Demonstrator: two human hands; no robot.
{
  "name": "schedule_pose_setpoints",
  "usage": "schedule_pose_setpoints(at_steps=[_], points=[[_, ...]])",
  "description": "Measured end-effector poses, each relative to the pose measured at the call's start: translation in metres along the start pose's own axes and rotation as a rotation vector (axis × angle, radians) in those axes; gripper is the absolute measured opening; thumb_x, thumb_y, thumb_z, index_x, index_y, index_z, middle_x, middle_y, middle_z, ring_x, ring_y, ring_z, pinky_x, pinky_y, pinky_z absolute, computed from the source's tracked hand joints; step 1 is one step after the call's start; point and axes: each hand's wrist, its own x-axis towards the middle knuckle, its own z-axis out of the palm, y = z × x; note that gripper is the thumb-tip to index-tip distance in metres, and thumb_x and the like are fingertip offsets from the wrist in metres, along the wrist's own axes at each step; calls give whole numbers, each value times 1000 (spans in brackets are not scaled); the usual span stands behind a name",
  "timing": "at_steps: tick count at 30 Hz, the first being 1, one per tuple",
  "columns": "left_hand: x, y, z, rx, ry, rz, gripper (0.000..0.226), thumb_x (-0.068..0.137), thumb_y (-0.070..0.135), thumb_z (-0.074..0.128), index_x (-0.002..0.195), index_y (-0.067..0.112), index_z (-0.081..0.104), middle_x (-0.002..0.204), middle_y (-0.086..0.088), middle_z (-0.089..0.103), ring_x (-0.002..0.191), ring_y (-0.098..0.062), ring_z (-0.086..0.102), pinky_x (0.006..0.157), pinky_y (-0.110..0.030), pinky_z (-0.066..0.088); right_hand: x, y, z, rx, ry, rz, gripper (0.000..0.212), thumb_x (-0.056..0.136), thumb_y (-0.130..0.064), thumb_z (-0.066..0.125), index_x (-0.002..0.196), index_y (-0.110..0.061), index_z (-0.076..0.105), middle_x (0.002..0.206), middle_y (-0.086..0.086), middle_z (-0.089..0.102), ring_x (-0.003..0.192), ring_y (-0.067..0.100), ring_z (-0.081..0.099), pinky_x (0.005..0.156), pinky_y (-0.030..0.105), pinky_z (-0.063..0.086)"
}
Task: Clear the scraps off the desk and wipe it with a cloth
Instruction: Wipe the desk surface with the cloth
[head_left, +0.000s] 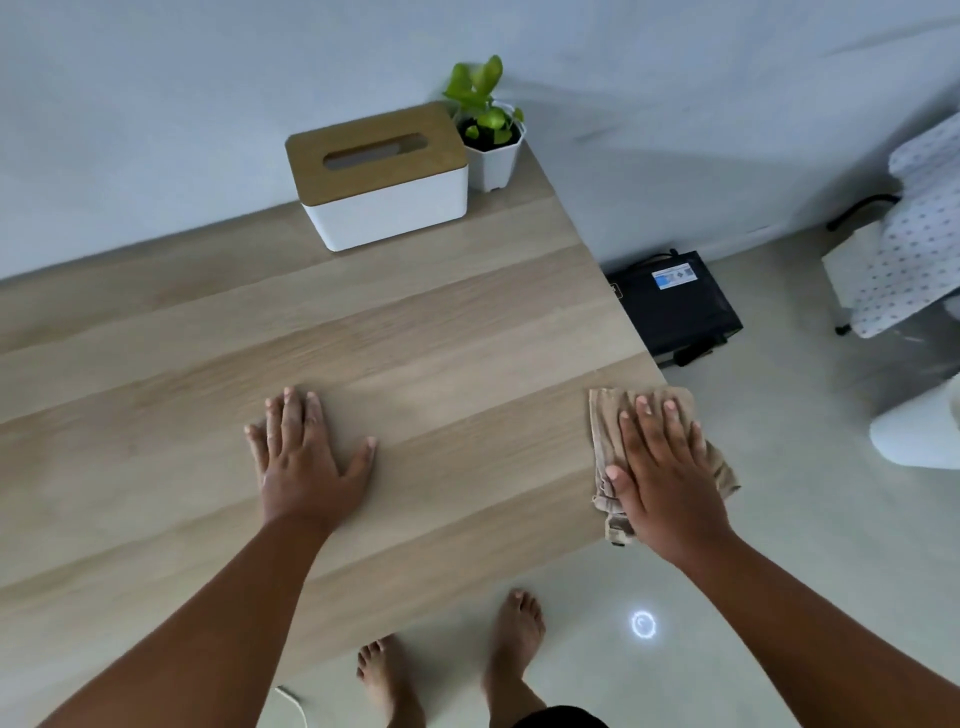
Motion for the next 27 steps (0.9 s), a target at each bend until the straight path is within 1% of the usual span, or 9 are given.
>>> schedule_pose_setpoints(at_steps=[6, 9, 14, 18, 23, 27], points=[[39, 14, 2, 4, -4, 45, 108, 83, 82, 34, 161, 8, 24, 172, -13, 13, 160, -26, -2, 128, -52, -3, 1, -16, 8, -8, 75, -33, 75, 98, -53, 39, 162, -16, 28, 173, 10, 11, 159, 39, 6, 123, 66, 12], [45, 18, 5, 26, 29, 42, 106, 84, 82, 34, 162, 11, 24, 172, -12, 13, 160, -24, -1, 128, -53, 2, 9, -17, 8, -26, 84, -42, 78, 96, -56, 40, 162, -17, 26, 173, 10, 10, 159, 39, 6, 122, 68, 14], [46, 15, 14, 58, 84, 54, 104, 84, 81, 39, 160, 11, 29, 171, -12, 18, 160, -25, 3, 127, -55, 9, 46, -19, 3, -30, 68, -47, 81, 95, -59, 38, 162, -15, 26, 173, 12, 8, 159, 40, 5, 122, 69, 13], [48, 14, 14, 92, 81, 67, 104, 85, 82, 38, 160, 10, 28, 171, -13, 18, 160, -26, 4, 126, -58, 12, 82, -21, -2, -25, 51, -77, 81, 98, -62, 29, 163, -15, 22, 173, 12, 5, 159, 41, 3, 121, 69, 13], [49, 12, 15, 102, 82, 79, 105, 86, 83, 34, 161, 10, 27, 171, -13, 16, 160, -28, 5, 124, -61, 15, 145, -28, -14, -26, 27, -102, 81, 99, -64, 23, 164, -16, 20, 173, 11, 3, 159, 38, -1, 122, 68, 14], [51, 12, 13, 106, 60, 75, 105, 85, 80, 41, 161, 10, 26, 171, -13, 14, 160, -29, 4, 124, -63, 16, 204, -36, -25, -38, 12, -90, 79, 99, -66, 18, 164, -19, 20, 173, 9, 5, 160, 35, -4, 123, 67, 12]])
